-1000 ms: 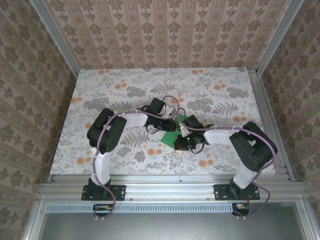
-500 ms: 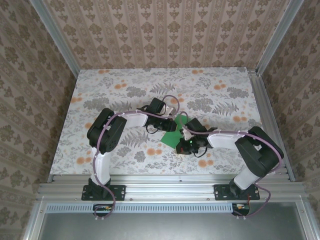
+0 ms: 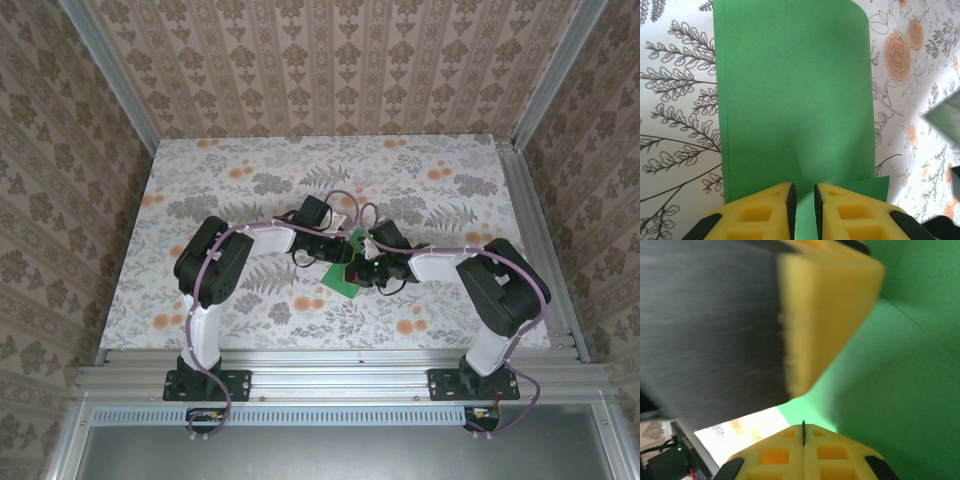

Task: Fold a paper plane with a square sheet of paper (pick it up from the middle)
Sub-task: Fold the triangle a second time at the center of the table.

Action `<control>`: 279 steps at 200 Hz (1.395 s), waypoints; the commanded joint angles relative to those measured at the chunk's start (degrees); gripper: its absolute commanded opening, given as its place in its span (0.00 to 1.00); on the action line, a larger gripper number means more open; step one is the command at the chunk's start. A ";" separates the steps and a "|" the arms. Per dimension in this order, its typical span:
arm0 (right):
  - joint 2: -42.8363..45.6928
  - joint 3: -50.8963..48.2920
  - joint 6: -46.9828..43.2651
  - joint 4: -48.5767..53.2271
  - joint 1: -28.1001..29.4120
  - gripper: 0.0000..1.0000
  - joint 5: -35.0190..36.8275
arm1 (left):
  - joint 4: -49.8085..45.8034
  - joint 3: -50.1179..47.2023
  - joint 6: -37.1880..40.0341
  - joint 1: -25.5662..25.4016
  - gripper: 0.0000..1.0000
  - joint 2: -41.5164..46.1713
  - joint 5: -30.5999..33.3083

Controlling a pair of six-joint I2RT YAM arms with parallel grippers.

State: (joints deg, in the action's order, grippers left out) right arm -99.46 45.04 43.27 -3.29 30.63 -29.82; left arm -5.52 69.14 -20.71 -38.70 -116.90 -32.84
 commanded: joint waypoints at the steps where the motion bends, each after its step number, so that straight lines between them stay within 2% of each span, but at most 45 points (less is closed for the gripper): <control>1: -1.87 0.90 -1.69 1.33 0.22 0.02 1.56 | -9.14 -3.42 1.50 0.00 0.22 -5.17 5.07; 49: -0.34 -2.31 -5.28 7.90 0.29 0.02 3.06 | -9.51 -3.14 1.73 0.46 0.22 -5.09 4.95; 98: 4.89 -5.05 -5.56 11.31 0.74 0.02 2.39 | -10.11 -1.87 1.67 0.56 0.22 -4.73 3.50; 138: 9.23 -4.61 -3.16 9.40 -0.36 0.04 1.05 | -10.57 -0.51 0.90 0.38 0.25 -2.81 2.06; 179: 14.70 -6.72 1.60 4.76 -6.13 0.12 0.79 | -10.46 0.98 -0.71 0.21 0.28 1.56 0.51; 197: 14.73 -7.10 2.06 4.49 -8.04 0.20 0.87 | -10.43 2.21 -1.54 0.18 0.32 3.58 -0.06; 239: 11.80 -6.61 3.16 0.70 -9.19 0.30 -1.14 | -11.96 4.41 -2.05 0.03 0.37 7.65 0.79; 279: 9.12 -5.39 3.21 -2.57 -9.10 0.35 -3.47 | -17.19 3.60 -0.52 0.05 0.43 10.60 4.46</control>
State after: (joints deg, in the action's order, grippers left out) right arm -88.99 38.61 45.71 -2.92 21.63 -30.72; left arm -17.45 72.10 -22.22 -38.54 -109.40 -31.09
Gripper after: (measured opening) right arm 0.343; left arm 0.412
